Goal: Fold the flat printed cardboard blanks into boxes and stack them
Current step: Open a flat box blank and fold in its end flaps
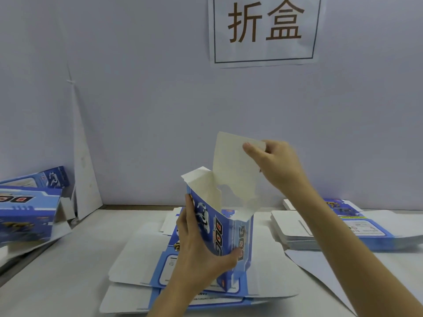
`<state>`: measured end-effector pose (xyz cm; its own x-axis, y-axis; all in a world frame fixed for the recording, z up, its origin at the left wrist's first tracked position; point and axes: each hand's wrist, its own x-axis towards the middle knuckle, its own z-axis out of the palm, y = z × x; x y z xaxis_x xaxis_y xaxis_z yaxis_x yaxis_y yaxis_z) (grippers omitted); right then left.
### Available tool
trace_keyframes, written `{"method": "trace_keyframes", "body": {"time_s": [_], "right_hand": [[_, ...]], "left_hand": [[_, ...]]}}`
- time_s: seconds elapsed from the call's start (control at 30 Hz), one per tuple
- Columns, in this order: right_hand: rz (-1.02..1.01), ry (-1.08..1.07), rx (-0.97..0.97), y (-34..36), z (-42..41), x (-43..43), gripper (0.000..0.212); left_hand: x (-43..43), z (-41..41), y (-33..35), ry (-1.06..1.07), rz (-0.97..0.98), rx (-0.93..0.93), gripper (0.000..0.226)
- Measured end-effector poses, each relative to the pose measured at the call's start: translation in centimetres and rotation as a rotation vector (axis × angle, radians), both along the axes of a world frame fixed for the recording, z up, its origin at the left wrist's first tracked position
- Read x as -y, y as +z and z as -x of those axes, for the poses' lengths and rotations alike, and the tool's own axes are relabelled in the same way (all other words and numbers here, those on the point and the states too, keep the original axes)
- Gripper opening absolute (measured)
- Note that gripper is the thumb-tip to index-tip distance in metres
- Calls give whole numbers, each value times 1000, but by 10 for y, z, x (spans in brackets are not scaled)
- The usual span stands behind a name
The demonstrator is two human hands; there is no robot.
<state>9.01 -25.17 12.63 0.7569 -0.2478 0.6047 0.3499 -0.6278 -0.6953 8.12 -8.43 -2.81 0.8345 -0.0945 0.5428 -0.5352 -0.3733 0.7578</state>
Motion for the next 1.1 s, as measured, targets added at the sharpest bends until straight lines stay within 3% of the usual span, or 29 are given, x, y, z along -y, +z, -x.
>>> {"method": "trace_keyframes", "body": {"time_s": [0.13,0.2,0.27,0.33,0.4,0.5,0.6,0.73,0.9,1.03,1.1], "right_hand": [[-523,-53,-139,-40,-5,18,35],[-791,36,-450,-76,0,21,33],[-945,264,-782,-103,8,13,34],[-964,368,-867,-107,11,9,32],[-851,253,-752,-91,9,12,32],[-582,64,-364,-52,9,19,21],[-319,85,-111,-20,12,24,10],[-8,35,-47,-4,6,17,5],[85,1,76,-6,-2,11,23],[304,-35,229,-11,2,4,24],[296,-25,253,-10,5,-1,22]], "left_hand": [[0,-1,-3,-34,-5,16,131],[1,-1,-5,-43,2,12,132],[2,-2,-8,-45,18,28,133],[2,-1,-9,-32,18,58,131],[0,1,-9,-13,17,41,126],[-2,0,-8,-10,4,36,129],[1,-1,-10,8,-22,46,131],[0,-5,-12,13,-38,19,126],[1,-5,-9,17,-37,23,117],[2,-5,-10,31,-47,16,121],[2,-5,-12,44,-58,10,123]]}}
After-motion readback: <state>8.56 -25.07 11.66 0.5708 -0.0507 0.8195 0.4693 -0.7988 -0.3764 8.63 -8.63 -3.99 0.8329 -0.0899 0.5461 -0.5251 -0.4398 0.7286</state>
